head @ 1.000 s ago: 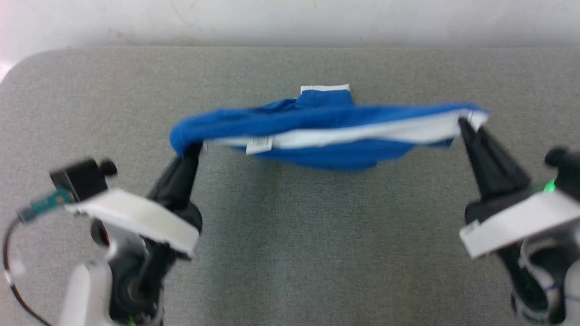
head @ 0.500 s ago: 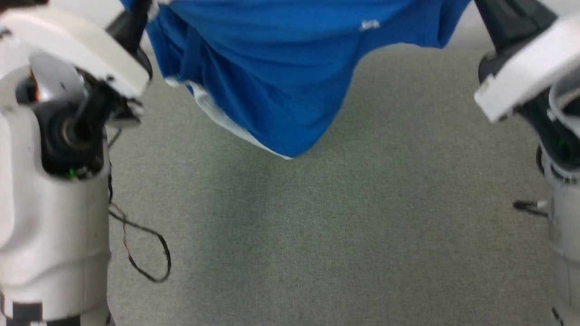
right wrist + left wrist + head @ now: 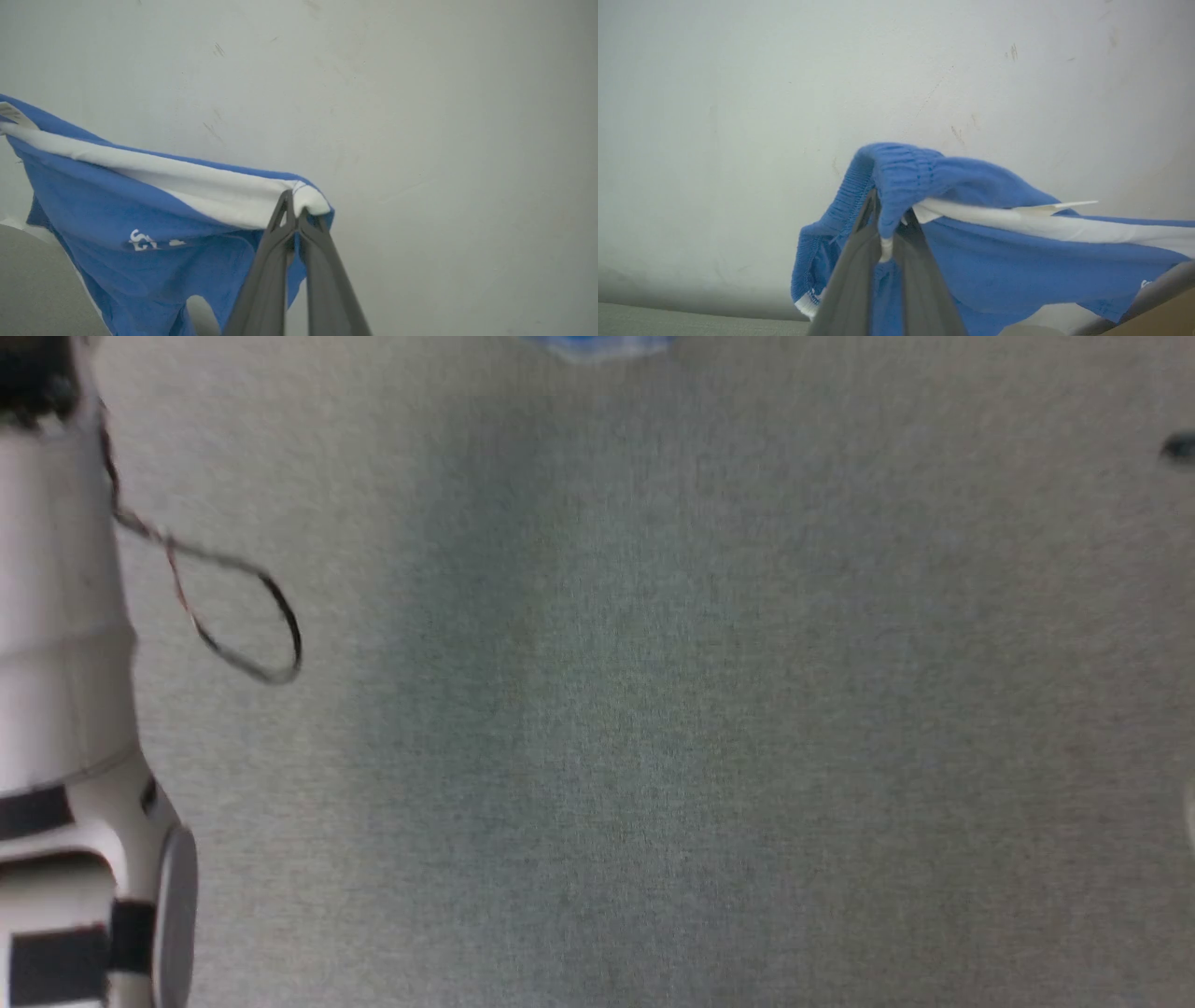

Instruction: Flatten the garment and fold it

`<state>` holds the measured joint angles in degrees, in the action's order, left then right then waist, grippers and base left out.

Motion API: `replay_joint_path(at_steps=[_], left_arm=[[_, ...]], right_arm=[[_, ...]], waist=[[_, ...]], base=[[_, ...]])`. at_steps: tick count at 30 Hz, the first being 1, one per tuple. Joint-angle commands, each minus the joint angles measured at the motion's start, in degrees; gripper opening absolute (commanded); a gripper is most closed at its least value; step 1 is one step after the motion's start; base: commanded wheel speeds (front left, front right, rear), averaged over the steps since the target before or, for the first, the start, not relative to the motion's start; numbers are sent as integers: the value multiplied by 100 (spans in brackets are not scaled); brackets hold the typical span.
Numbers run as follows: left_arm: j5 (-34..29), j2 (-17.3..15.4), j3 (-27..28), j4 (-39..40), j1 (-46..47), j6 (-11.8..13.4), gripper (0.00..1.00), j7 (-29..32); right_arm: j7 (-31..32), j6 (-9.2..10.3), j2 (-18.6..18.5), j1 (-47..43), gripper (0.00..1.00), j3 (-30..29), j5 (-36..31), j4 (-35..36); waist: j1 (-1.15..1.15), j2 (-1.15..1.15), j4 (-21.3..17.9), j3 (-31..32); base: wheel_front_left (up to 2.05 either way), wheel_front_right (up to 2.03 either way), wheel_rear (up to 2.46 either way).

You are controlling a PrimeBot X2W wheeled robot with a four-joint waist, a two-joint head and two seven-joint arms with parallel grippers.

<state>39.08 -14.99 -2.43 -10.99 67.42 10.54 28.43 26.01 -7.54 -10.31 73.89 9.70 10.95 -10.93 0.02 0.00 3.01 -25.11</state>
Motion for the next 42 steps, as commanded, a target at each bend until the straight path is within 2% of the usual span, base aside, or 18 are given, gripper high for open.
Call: replay_joint_path(at_steps=[1,6,12,15,21,26,32,42], left_arm=[[-27,-15,48,-61,175,-76,0,-152],[79,69,267,-289,674,-406,0,-938],[253,190,433,-574,788,-932,0,-1795],[312,229,395,-797,736,-1185,0,-1979],[434,312,247,-816,310,-1462,0,-2001],[598,352,237,-342,-628,-1369,0,-1718],[605,328,11,367,-2349,-1278,0,-1320],[822,310,-264,1015,-4910,-1274,0,-907]], right_arm=[[-104,5,-8,174,0,49,-108,-122],[-503,5,-21,732,0,124,-389,-563],[-848,5,-126,866,0,228,-575,-873],[-972,5,-144,752,0,241,-549,-952],[-1164,5,-268,223,0,388,-290,-784],[-1102,5,-404,-709,0,425,196,-204],[-892,5,-530,-2359,0,134,657,740],[-825,5,-200,-4903,0,-597,954,1797]], waist=[[-2,0,-34,-873],[-2,0,-22,-1438],[-2,0,8,-1894],[-2,0,11,-2030],[-2,0,18,-1934],[-2,0,10,-1562],[-2,0,10,-1069],[-2,0,14,-481]], base=[[0,0,0],[0,0,0],[0,0,0],[0,0,0],[0,0,0],[0,0,0],[0,0,0],[0,0,0]])
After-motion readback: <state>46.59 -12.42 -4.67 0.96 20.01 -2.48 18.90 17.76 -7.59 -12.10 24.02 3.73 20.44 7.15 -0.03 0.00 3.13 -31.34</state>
